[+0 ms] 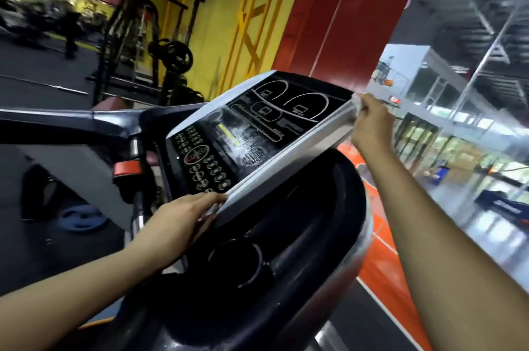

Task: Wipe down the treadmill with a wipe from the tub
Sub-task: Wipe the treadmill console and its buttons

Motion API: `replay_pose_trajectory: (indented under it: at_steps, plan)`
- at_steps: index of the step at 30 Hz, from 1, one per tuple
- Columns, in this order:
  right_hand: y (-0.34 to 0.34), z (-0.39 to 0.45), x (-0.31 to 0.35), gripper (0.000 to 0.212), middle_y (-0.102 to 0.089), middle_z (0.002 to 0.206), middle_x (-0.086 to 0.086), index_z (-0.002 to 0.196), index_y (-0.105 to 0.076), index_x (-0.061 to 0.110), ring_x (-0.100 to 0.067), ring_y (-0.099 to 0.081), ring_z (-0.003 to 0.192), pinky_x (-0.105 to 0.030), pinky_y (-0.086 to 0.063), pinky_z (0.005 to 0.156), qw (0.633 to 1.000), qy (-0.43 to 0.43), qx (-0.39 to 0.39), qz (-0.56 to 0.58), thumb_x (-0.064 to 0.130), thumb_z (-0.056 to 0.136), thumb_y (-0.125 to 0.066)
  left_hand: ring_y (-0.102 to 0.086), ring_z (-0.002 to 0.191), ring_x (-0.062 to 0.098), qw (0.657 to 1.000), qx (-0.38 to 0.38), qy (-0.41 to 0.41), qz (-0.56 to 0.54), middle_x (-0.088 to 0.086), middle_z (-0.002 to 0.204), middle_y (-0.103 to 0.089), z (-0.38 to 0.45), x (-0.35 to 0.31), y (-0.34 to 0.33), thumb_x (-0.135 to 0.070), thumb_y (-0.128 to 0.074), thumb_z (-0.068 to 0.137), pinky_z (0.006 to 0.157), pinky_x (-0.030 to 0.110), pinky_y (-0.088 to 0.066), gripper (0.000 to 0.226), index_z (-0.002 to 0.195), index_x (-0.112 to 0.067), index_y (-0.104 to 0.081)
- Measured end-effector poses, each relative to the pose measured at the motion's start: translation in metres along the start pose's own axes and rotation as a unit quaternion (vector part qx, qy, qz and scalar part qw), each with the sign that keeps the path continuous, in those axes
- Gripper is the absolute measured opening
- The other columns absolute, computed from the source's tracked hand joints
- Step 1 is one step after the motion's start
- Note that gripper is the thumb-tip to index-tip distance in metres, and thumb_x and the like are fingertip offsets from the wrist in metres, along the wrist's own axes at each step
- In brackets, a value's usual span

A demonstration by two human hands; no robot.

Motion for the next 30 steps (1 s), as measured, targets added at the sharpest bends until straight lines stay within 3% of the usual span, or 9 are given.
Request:
replay_pose_trajectory:
  at_steps: [5,8,10,16,20,23,25,28,30]
  plan:
    - [-0.011,-0.054,0.019,0.035,-0.052,0.142,-0.024,0.128,-0.063,0.004,-0.041,-0.049,0.13,-0.04,-0.038,0.109,0.988,0.092,0.071,-0.097,0.002,0.095,-0.051,-0.069,0.106,0.024,1.0,0.006,0.0,0.016,-0.002,0.126,-0.071,-0.005,-0.012,0.007,-0.021,-0.056,0.1,0.078,0.03,-0.051,0.034,0.133,-0.023,-0.065]
    - [-0.017,-0.087,0.048,0.034,-0.067,0.114,-0.019,0.105,-0.072,0.004,-0.04,-0.061,0.108,-0.035,-0.037,0.097,0.956,0.24,0.131,-0.101,-0.011,0.076,-0.064,-0.065,0.109,0.023,0.999,0.051,-0.009,0.012,-0.001,0.129,-0.067,-0.01,0.0,0.012,-0.019,-0.055,0.102,0.085,0.026,-0.046,0.035,0.137,-0.023,-0.06]
    - [-0.027,-0.107,0.07,0.029,-0.069,0.104,-0.012,0.1,-0.072,0.01,-0.037,-0.062,0.101,-0.04,-0.043,0.091,0.915,0.295,0.234,-0.147,-0.004,0.076,-0.065,-0.064,0.107,0.024,0.997,0.078,-0.007,0.026,-0.002,0.126,-0.063,-0.016,0.015,0.015,-0.023,-0.053,0.102,0.088,0.034,-0.051,0.033,0.134,-0.025,-0.058]
    - [-0.06,-0.154,0.126,0.031,-0.065,0.116,-0.001,0.117,-0.067,0.028,-0.03,-0.061,0.109,-0.041,-0.049,0.094,0.817,0.32,0.409,-0.252,0.019,0.095,-0.048,-0.057,0.1,0.027,0.989,0.118,0.027,0.087,0.001,0.118,-0.057,-0.051,0.074,0.03,-0.041,-0.032,0.102,0.088,0.041,-0.047,0.042,0.126,-0.018,-0.057]
    - [-0.087,-0.188,0.157,0.028,-0.064,0.115,0.0,0.115,-0.067,0.032,-0.026,-0.064,0.107,-0.037,-0.05,0.087,0.778,0.312,0.493,-0.234,0.02,0.098,-0.049,-0.053,0.111,0.024,0.989,0.136,-0.004,0.062,0.0,0.135,-0.054,-0.07,0.101,0.037,-0.04,-0.029,0.105,0.098,0.031,-0.04,0.045,0.133,-0.016,-0.055]
    - [-0.108,-0.194,0.173,0.031,-0.064,0.11,0.001,0.115,-0.066,0.035,-0.026,-0.063,0.104,-0.035,-0.05,0.081,0.785,0.27,0.511,-0.223,0.016,0.097,-0.049,-0.052,0.122,0.022,0.989,0.142,-0.022,0.038,0.0,0.147,-0.049,-0.073,0.111,0.036,-0.035,-0.036,0.103,0.103,0.028,-0.039,0.047,0.144,-0.018,-0.051]
    - [-0.123,-0.186,0.186,0.033,-0.066,0.099,0.001,0.112,-0.066,0.036,-0.026,-0.064,0.09,-0.035,-0.052,0.073,0.817,0.203,0.51,-0.18,0.013,0.095,-0.05,-0.049,0.129,0.02,0.989,0.144,-0.022,0.02,-0.002,0.152,-0.043,-0.074,0.119,0.034,-0.033,-0.047,0.1,0.105,0.031,-0.044,0.05,0.149,-0.021,-0.047]
    - [-0.148,-0.176,0.204,0.029,-0.061,0.074,0.009,0.106,-0.068,0.03,-0.005,-0.06,0.06,-0.02,-0.041,0.052,0.885,0.091,0.455,-0.026,0.01,0.097,-0.049,-0.039,0.142,0.012,0.99,0.143,0.011,-0.016,-0.008,0.161,-0.031,-0.078,0.137,0.034,-0.047,-0.037,0.1,0.114,0.025,-0.036,0.06,0.157,-0.029,-0.032]
    - [-0.171,-0.176,0.216,0.029,-0.061,0.069,0.01,0.105,-0.07,0.025,0.005,-0.059,0.054,-0.01,-0.037,0.048,0.903,0.064,0.423,0.048,0.008,0.098,-0.048,-0.029,0.15,0.011,0.988,0.152,0.007,-0.023,-0.012,0.167,-0.021,-0.082,0.146,0.033,-0.052,-0.032,0.101,0.12,0.03,-0.033,0.064,0.161,-0.035,-0.02]
Point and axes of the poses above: each hand's wrist, its own z-axis towards the middle knuckle, its own y-axis out of the back of the hand, x = y × z, the point moved 1 cm from there along z, towards the middle knuckle
